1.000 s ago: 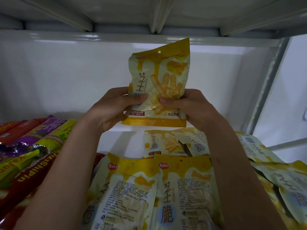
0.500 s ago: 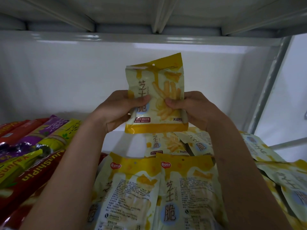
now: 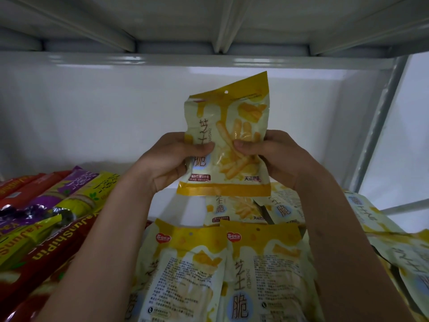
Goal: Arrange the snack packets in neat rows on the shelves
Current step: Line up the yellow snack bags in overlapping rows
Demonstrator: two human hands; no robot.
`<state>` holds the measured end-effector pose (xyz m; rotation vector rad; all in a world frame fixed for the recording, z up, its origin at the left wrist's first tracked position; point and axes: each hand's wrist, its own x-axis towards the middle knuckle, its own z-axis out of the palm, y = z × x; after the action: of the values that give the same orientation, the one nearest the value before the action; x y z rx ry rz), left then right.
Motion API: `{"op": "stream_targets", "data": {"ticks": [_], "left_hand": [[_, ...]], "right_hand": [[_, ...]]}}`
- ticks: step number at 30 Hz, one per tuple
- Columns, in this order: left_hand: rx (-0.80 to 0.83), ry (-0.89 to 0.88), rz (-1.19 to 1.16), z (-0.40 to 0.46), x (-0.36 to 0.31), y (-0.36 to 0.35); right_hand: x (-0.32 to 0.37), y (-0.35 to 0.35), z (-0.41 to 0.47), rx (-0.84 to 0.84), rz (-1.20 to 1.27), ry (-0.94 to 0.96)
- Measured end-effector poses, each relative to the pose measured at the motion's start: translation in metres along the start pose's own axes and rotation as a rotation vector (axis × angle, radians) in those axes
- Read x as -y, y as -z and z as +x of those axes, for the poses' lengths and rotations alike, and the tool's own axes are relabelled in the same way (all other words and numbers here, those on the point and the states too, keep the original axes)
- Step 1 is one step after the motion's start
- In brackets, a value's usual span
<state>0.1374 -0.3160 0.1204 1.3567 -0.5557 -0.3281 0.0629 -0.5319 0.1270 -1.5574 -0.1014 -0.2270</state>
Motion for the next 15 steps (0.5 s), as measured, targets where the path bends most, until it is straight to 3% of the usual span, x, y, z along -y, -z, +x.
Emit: {"op": "stream_targets", "data": {"ticks": [5, 9, 15], "left_hand": [[0.026, -0.001, 0.067, -0.004, -0.0009, -0.0038], [0.049, 0.012, -0.027, -0.0028, -0.0014, -0.0079], [-0.045, -0.006, -0.049, 0.0048, 0.0043, -0.0083]], "right_hand": [[0.0021, -0.0028, -0.0016, -0.01, 0.029, 0.017], [0.0039, -0.0024, -0.0027, -0.059, 0.043, 0.027], [0.0059, -0.0044, -0.004, -0.008, 0.035, 0.001]]}}
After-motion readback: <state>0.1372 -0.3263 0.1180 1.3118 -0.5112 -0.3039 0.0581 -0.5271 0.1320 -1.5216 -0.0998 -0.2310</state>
